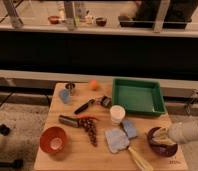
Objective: Place fork in purple bowl
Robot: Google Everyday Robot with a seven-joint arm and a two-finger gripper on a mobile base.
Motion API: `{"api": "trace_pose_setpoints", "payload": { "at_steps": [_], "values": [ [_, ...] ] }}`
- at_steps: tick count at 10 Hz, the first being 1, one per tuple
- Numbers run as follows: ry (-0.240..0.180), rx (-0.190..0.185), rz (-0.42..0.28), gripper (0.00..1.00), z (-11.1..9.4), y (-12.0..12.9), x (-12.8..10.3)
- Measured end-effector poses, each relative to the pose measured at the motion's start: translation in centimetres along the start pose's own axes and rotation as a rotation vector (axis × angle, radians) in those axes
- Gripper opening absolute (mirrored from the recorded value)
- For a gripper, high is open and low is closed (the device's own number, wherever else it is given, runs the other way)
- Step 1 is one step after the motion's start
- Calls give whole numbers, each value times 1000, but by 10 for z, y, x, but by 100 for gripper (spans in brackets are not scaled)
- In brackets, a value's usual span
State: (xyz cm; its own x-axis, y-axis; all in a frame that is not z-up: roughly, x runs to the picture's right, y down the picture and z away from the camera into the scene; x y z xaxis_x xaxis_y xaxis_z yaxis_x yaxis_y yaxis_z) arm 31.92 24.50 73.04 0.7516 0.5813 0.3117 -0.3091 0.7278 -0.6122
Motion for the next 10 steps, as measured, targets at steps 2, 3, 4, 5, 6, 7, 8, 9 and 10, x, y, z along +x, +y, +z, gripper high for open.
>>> {"api": "trace_pose_setpoints", "payload": {
  "at_steps": [2,3,4,5,6,7,8,9,10],
  "values": [
    [-2,-1,0,80,1,0,-1],
    [-5,-2,1,80,2,-1,-1],
    [-9,-2,0,80,1,-1,-2],
    [-16,-2,-5,80,0,0,-3],
    [-22,3,-11,80,-4,1,-5],
    [-27,10,-16,80,-7,1,-7],
    [-35,18,-20,80,-12,0,-10],
    [-42,23,-25,80,-17,0,-12],
    [-51,31,-30,80,-24,0,-15]
  ]
}}
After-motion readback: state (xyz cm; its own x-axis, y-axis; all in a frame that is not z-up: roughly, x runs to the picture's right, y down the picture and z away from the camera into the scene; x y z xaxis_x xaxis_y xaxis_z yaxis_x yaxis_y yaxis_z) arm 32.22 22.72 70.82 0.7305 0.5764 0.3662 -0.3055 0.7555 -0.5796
